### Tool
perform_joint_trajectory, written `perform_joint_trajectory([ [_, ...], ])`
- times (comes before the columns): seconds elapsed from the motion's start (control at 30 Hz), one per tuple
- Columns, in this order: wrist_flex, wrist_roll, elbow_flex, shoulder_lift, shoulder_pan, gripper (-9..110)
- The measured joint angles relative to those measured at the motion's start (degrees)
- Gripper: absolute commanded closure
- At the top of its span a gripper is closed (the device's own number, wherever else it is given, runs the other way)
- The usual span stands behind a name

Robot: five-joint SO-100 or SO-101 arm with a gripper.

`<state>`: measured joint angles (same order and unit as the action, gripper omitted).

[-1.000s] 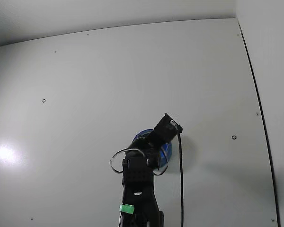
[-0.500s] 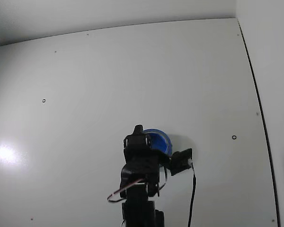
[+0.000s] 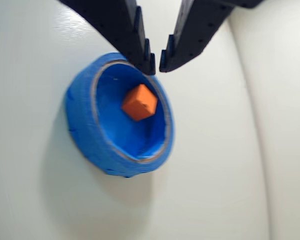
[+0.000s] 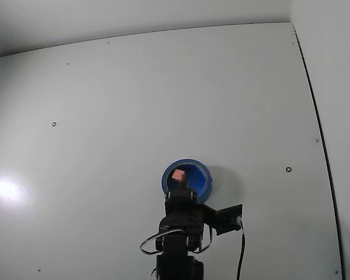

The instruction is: Grasp a block and put it in the bin.

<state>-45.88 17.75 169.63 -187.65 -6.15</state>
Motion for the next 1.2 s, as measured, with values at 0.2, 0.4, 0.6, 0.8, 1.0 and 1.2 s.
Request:
perform_joint_trajectory([
  [0.2,-8.5,-0.5,0.1,0.0,-0.4,101],
  [0.4,-18.3,-7.8,0.1,0.0,1.2,101],
  [0.6,-19.1,-10.9,2.9,0.0,3.6,101],
  [0.8,-19.1,-10.9,4.0,0.0,3.6,101],
  [1.0,-19.1,-10.7,4.0,0.0,3.6,101],
  [1.2,-19.1,-10.5,4.0,0.0,3.6,101],
])
